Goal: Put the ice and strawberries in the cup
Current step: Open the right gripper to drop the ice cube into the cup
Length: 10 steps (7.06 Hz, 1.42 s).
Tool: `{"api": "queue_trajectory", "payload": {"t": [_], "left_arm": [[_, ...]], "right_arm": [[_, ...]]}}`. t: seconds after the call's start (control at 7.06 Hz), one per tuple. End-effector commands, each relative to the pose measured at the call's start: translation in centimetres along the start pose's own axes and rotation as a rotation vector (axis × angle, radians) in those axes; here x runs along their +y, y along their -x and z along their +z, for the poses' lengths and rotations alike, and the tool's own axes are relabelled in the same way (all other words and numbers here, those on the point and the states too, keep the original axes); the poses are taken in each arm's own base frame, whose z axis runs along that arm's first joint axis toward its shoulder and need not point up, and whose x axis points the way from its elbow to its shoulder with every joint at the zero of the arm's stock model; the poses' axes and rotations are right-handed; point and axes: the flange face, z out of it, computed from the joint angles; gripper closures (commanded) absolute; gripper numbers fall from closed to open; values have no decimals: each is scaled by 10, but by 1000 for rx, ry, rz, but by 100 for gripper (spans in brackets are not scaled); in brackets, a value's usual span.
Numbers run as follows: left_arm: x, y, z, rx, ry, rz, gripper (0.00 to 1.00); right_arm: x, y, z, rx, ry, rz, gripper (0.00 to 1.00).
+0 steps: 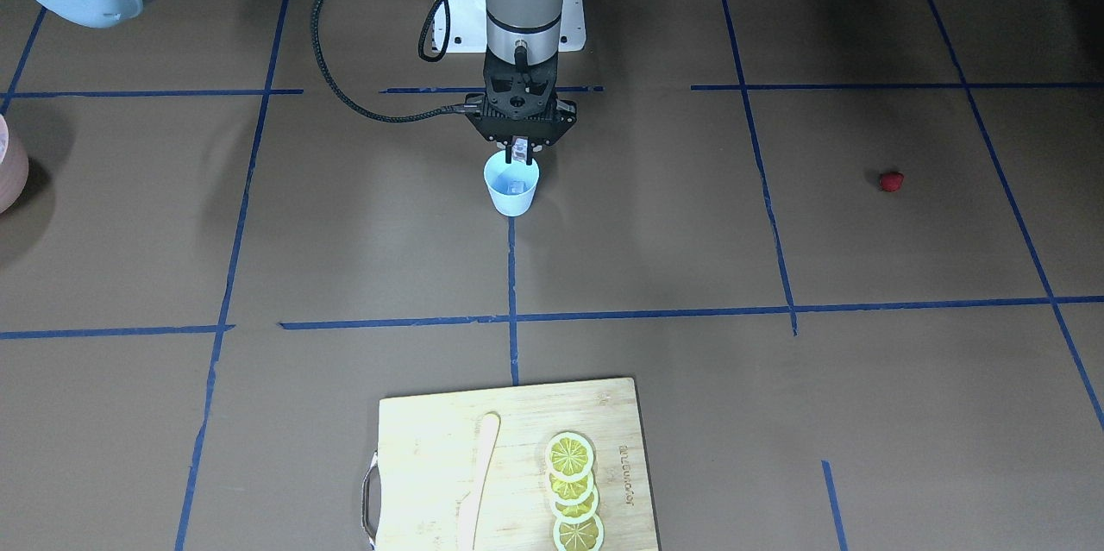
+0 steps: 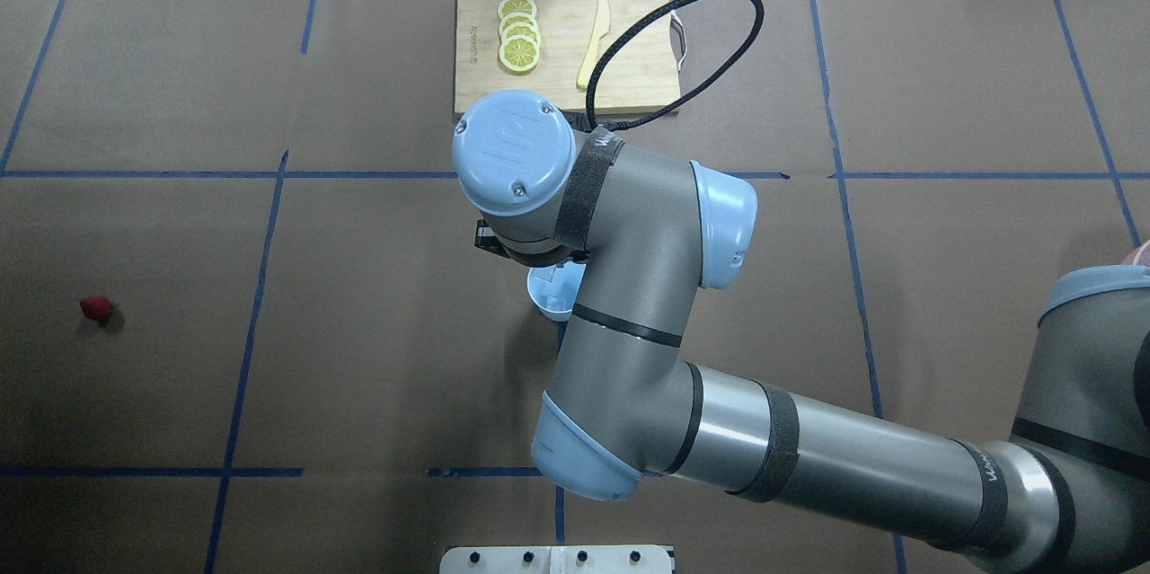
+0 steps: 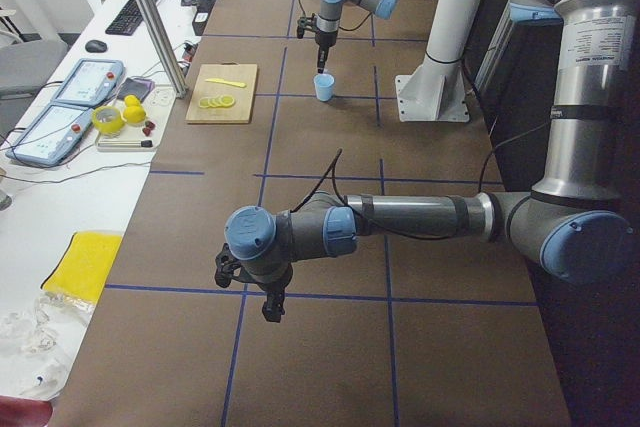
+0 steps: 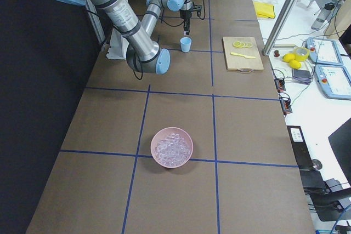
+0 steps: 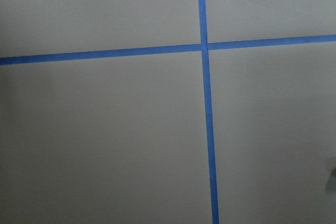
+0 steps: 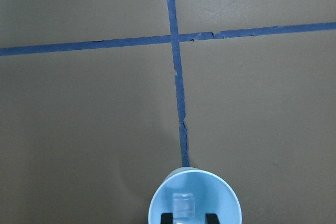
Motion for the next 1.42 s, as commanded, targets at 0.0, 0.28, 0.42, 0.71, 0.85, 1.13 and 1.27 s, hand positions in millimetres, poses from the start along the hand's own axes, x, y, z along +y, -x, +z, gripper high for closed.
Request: {"api": "queue_trajectory", "payload": {"t": [0.0,0.28,0.42,0.71,0.85,1.13,1.27], "left_arm": [[0,0,0,0,0,0,0],[-1,-1,-1,0,-2,2,0],[-1,-1,-1,0,-2,2,0],[-1,-1,-1,0,-2,2,0],[-1,0,0,0,-1,1,0],[-1,0,0,0,-1,1,0],[-1,0,0,0,-1,1,0]], "right_arm": [[-1,-2,13,29,-11,-9,100],[2,-4,17,34,-7,-16,12],[3,-7,17,32,-7,-16,1],[3,-4,10,20,-7,-18,1],[4,-4,2,3,-10,-21,1],[-33,-46,-8,5,-25,-79,1],[-60,-96,-6,14,-9,-124,1]]}}
